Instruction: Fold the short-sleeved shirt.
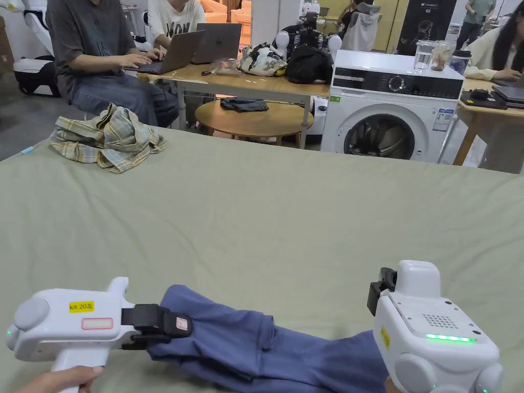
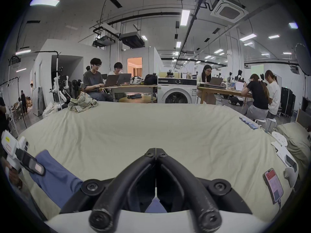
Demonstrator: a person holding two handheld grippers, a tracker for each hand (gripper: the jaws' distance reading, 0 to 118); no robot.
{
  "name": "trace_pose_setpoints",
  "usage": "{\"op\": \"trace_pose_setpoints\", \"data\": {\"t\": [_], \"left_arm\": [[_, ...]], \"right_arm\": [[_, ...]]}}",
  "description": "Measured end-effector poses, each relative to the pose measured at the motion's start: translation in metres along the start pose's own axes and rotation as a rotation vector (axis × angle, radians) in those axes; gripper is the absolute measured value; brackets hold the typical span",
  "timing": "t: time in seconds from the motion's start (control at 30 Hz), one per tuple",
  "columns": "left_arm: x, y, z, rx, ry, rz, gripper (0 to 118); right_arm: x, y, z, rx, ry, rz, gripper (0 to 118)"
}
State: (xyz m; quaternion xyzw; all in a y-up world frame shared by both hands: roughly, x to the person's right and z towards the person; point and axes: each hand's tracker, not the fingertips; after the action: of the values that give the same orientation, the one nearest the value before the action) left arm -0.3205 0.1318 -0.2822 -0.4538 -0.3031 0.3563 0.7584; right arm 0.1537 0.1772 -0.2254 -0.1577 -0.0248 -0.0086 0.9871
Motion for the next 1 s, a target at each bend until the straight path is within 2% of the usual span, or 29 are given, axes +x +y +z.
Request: {"op": "trace_pose_setpoints", "data": {"t": [0.17,0.3,0.67,0.93,1.0], "left_arm": [[0.047,-0.001,0.047,0.024,0.167,-0.057,6],[0.085,-0.001,0.045,0.022,0.243,-0.104,6],[0.195,-0.024,-0.074,-0.171,0.456,-0.360,6],[0.240,-0.045,-0.163,-0.289,0.481,-0.489,6],[0.247,-0.053,-0.179,-0.304,0.463,-0.481,6]], "right_arm": [[-0.010,0.005,-0.003,0.004,0.027,0.009,0],[-0.014,0.005,-0.004,0.001,0.043,0.014,0],[0.006,-0.003,0.003,-0.021,0.010,0.008,0],[0.025,-0.010,0.008,-0.043,-0.021,0.000,0],[0.028,-0.011,0.009,-0.047,-0.030,0.002,0]]}}
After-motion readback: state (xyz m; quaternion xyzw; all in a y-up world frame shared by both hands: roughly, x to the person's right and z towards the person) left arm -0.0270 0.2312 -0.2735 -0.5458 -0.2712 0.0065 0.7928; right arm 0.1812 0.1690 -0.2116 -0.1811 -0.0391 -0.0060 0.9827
